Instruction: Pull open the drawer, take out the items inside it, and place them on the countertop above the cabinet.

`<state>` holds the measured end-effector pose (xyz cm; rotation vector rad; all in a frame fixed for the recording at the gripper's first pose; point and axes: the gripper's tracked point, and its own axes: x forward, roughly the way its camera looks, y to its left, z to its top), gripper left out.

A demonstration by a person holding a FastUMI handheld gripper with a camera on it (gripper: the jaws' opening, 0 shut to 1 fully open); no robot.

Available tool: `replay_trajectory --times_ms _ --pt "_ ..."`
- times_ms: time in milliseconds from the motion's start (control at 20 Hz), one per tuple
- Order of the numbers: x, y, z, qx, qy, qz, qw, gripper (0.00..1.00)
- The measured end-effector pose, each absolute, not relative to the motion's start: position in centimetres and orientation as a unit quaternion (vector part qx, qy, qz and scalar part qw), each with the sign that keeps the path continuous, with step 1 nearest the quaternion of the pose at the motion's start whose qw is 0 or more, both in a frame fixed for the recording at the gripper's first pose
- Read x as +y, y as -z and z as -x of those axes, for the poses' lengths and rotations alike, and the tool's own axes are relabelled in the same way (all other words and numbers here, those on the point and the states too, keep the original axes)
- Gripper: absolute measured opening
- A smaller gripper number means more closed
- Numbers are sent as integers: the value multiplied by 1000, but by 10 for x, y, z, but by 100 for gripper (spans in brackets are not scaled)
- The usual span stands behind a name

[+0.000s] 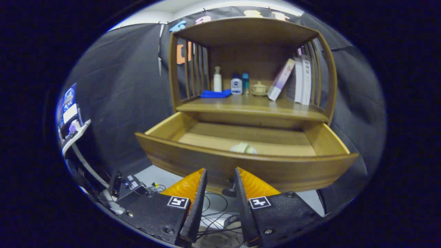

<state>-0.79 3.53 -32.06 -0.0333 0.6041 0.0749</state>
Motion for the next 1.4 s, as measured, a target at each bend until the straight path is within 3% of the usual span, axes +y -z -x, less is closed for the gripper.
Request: replay_trajectory --times_ms 250,450,1150,1400 --pt "25 294 -27 316 -25 7 948 64" --pt "12 303 -58 353 -11 4 936 65" --pt "-4 383 -102 519 18 -28 854 65" --pt "-17 400 -105 535 45 -33 843 58"
